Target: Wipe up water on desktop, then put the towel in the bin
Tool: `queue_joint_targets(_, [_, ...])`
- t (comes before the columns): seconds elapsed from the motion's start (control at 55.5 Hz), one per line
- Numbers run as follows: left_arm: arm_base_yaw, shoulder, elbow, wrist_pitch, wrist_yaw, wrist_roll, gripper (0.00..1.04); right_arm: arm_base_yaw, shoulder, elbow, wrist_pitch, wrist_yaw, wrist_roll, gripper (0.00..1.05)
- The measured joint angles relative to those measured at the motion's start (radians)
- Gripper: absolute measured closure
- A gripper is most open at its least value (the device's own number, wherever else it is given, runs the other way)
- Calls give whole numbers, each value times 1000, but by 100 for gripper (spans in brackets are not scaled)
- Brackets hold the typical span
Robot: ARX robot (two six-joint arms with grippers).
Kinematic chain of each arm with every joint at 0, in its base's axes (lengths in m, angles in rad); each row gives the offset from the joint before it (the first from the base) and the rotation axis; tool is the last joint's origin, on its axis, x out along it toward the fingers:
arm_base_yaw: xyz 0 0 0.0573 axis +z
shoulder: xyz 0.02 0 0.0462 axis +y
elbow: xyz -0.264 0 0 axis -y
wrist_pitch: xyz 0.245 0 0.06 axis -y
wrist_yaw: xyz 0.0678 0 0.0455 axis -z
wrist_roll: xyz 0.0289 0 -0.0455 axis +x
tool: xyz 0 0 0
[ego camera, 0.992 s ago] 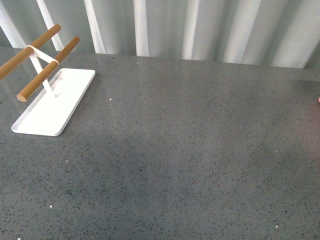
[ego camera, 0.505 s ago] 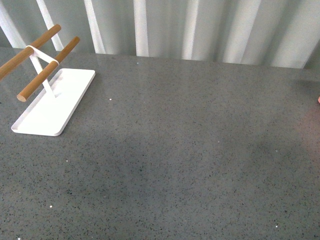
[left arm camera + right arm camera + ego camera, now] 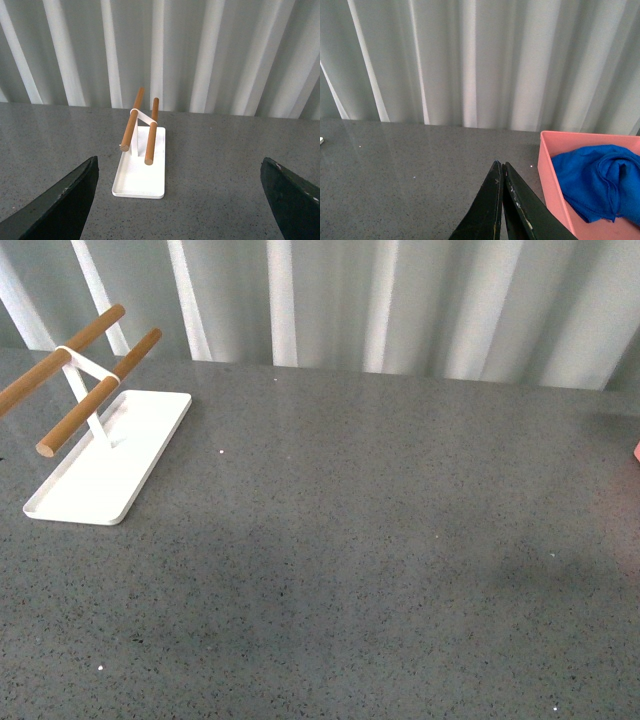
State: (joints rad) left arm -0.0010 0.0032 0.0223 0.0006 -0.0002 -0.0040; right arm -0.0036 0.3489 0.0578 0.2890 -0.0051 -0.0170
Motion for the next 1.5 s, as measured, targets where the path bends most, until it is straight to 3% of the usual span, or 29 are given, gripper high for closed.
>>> queue_joint_targets(0.577, [0,0,0,0,0,0,7,1,-171,-36,-107,0,2,102])
queue_joint_targets(0.703, [0,0,0,0,0,0,7,1,-309,-36,-279,2,5,102])
queue_joint_targets(1.497, [0,-1,0,0,0,0,7,1,-345,-36,-288,3,6,102])
